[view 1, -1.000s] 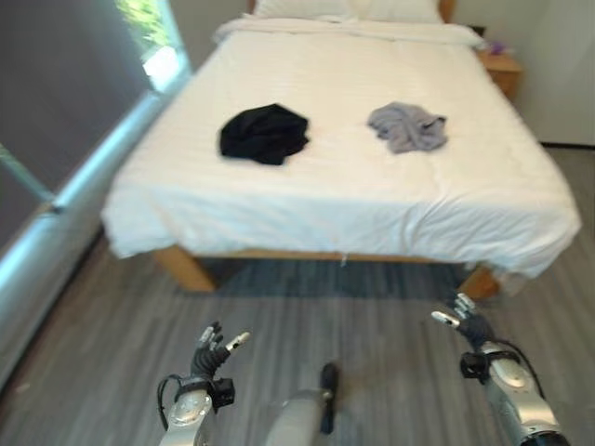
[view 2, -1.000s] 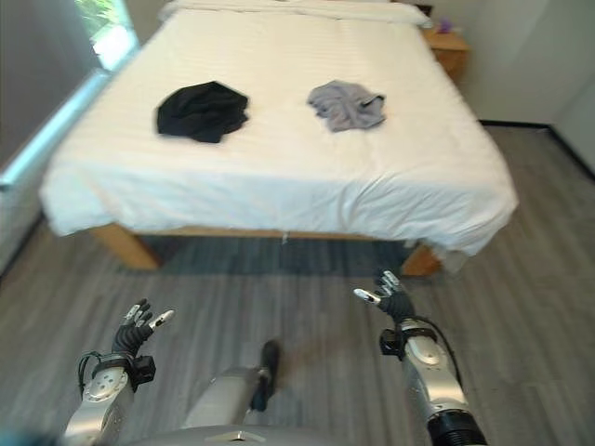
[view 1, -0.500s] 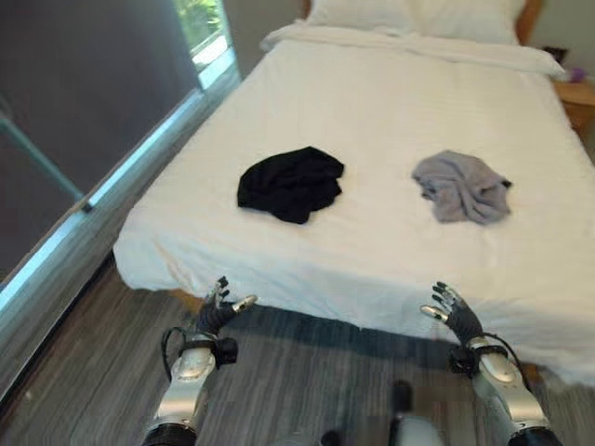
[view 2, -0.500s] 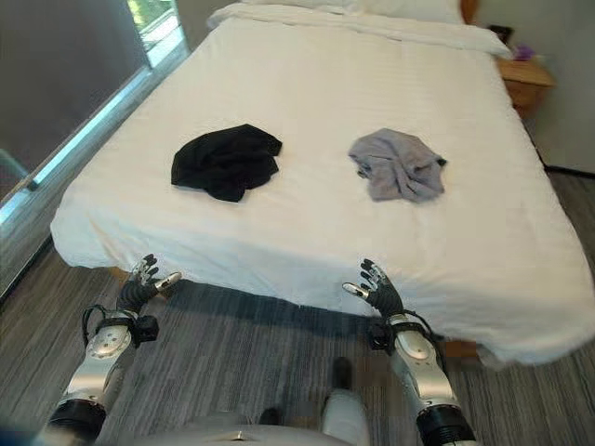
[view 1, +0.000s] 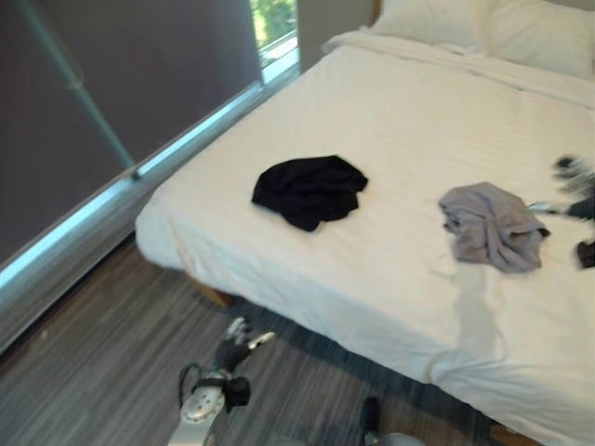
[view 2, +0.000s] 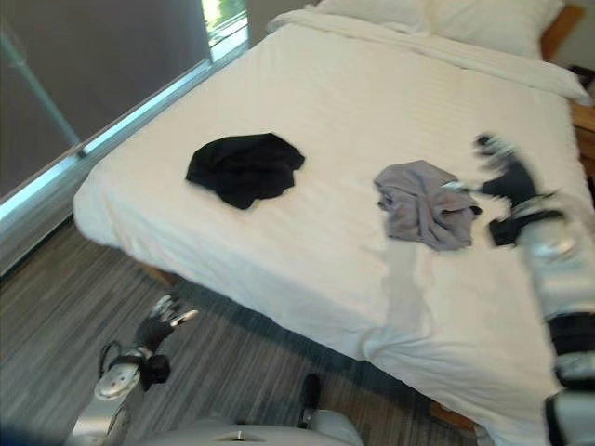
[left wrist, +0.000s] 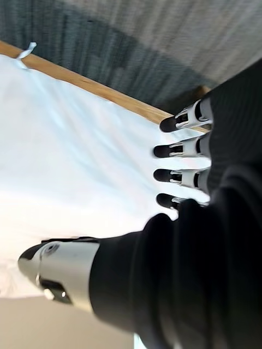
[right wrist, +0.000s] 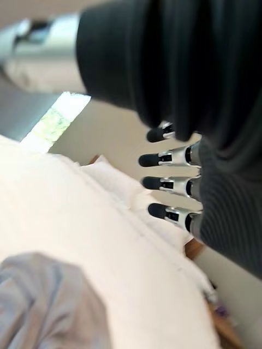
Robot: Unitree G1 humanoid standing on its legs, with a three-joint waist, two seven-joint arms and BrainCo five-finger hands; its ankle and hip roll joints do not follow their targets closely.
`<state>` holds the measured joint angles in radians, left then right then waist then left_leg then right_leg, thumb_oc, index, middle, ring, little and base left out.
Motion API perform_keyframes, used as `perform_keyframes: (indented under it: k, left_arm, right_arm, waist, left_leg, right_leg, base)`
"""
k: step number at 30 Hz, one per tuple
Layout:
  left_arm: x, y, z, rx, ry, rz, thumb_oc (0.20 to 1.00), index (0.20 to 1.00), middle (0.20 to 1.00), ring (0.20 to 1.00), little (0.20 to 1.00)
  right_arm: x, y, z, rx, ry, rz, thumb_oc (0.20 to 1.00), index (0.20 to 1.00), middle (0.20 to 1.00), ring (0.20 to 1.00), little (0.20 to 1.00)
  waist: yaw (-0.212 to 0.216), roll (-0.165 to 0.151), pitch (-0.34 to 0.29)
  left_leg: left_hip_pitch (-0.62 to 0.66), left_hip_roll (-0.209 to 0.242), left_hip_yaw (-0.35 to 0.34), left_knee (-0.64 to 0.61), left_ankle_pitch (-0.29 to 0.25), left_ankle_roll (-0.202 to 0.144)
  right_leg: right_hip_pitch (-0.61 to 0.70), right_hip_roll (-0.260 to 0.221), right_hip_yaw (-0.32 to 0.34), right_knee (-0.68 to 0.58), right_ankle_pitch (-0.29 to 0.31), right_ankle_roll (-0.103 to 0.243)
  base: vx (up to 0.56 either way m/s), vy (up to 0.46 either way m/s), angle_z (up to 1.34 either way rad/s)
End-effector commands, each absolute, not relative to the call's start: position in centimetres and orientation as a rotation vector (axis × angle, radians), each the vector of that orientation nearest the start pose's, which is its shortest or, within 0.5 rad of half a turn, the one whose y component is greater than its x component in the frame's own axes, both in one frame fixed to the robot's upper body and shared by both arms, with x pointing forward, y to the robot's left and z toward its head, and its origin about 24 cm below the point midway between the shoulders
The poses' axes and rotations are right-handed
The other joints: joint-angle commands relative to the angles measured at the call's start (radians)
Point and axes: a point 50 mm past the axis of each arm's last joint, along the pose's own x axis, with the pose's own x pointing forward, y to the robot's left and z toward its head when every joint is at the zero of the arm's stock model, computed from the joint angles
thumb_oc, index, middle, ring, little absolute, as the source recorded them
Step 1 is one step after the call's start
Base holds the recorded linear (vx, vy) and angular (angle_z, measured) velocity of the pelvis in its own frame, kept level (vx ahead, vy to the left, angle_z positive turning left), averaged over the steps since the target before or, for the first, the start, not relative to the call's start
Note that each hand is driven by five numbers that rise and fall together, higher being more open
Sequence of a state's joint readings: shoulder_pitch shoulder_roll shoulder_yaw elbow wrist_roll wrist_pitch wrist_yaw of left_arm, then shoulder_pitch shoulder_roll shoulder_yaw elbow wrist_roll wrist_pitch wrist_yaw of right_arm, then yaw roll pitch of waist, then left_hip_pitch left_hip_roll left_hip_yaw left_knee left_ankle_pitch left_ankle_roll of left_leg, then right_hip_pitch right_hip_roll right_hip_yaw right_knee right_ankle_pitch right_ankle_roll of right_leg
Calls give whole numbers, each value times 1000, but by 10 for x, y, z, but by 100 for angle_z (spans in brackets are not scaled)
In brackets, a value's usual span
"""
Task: Pick up bed clothes into laundry basket.
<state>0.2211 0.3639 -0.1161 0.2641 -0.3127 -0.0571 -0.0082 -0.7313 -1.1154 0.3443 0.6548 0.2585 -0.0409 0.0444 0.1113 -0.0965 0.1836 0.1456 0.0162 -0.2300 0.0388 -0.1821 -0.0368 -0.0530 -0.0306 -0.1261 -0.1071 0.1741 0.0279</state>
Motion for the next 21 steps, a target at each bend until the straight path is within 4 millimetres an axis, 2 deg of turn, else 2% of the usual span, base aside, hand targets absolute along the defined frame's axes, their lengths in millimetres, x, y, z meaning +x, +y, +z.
perform_keyframes:
  k: [1, 2, 3, 4, 5, 9, 15, 17, 18, 21]
  left_arm:
    - [191, 235, -25, 97, 351, -43, 1000, 1000, 1000, 1000, 1000]
    - [194, 235, -23, 102, 349, -54, 1000, 1000, 1000, 1000, 1000]
    - [195, 234, -23, 97, 347, -52, 1000, 1000, 1000, 1000, 1000]
    - [198, 236, -20, 115, 333, -56, 1000, 1000, 1000, 1000, 1000]
    - [199, 235, -19, 112, 332, -55, 1000, 1000, 1000, 1000, 1000]
    - [206, 234, -10, 118, 288, -62, 1000, 1000, 1000, 1000, 1000]
    - [209, 223, -10, 83, 282, -86, 1000, 1000, 1000, 1000, 1000]
    - [208, 219, -11, 79, 284, -109, 1000, 1000, 1000, 1000, 1000]
    - [208, 219, -11, 79, 284, -109, 1000, 1000, 1000, 1000, 1000]
    - [214, 216, -4, 84, 257, -131, 1000, 1000, 1000, 1000, 1000]
  right_arm:
    - [341, -365, 288, -1064, -58, -386, 1000, 1000, 1000, 1000, 1000]
    - [347, -373, 305, -1075, -10, -504, 1000, 1000, 1000, 1000, 1000]
    - [348, -372, 308, -1079, -15, -503, 1000, 1000, 1000, 1000, 1000]
    - [346, -379, 314, -1095, 23, -573, 1000, 1000, 1000, 1000, 1000]
    - [347, -379, 316, -1098, 20, -573, 1000, 1000, 1000, 1000, 1000]
    - [334, -395, 330, -1158, 77, -700, 1000, 1000, 1000, 1000, 1000]
    - [322, -407, 341, -1193, 119, -767, 1000, 1000, 1000, 1000, 1000]
    - [310, -418, 346, -1227, 145, -810, 1000, 1000, 1000, 1000, 1000]
    - [310, -419, 346, -1227, 145, -811, 1000, 1000, 1000, 1000, 1000]
    - [289, -437, 352, -1237, 193, -888, 1000, 1000, 1000, 1000, 1000]
  waist:
    - [53, 3, -3]
    - [60, 18, 19]
    - [56, 21, 18]
    - [66, 29, 34]
    - [64, 31, 33]
    - [85, 63, 77]
    - [106, 108, 130]
    - [92, 133, 141]
    - [91, 134, 141]
    - [65, 149, 174]
  left_leg:
    - [-123, 76, -52, -65, 177, -70]
    - [-158, 78, -62, -67, 193, -76]
    - [-161, 78, -62, -66, 193, -76]
    - [-192, 77, -69, -68, 203, -78]
    - [-196, 77, -69, -67, 204, -79]
    - [-263, 74, -84, -65, 224, -83]
    - [-326, 45, -77, 11, 245, -91]
    - [-349, 54, -26, 0, 275, -99]
    - [-350, 53, -27, 0, 275, -99]
    - [-401, 72, 106, -20, 290, -89]
  right_leg:
    - [67, -43, -2, 31, -150, 109]
    - [38, -35, -7, 27, -147, 106]
    - [35, -35, -7, 27, -146, 106]
    - [9, -32, -11, 25, -143, 106]
    - [5, -32, -11, 25, -143, 106]
    - [-52, -29, -15, 22, -140, 101]
    - [-65, -35, -34, 20, -148, 90]
    - [-69, -48, -73, 24, -157, 87]
    - [-70, -49, -74, 24, -158, 87]
    - [-114, -68, -121, 37, -162, 90]
  base:
    - [-87, -79, -11]
    - [-64, -58, -9]
    - [-85, -78, -5]
    - [-32, -38, 3]
    - [-46, -54, 36]
    - [-61, -57, 27]
    - [22, -46, 3]
    - [10, -22, 14]
    - [-30, 7, 17]
    - [-75, 0, 46]
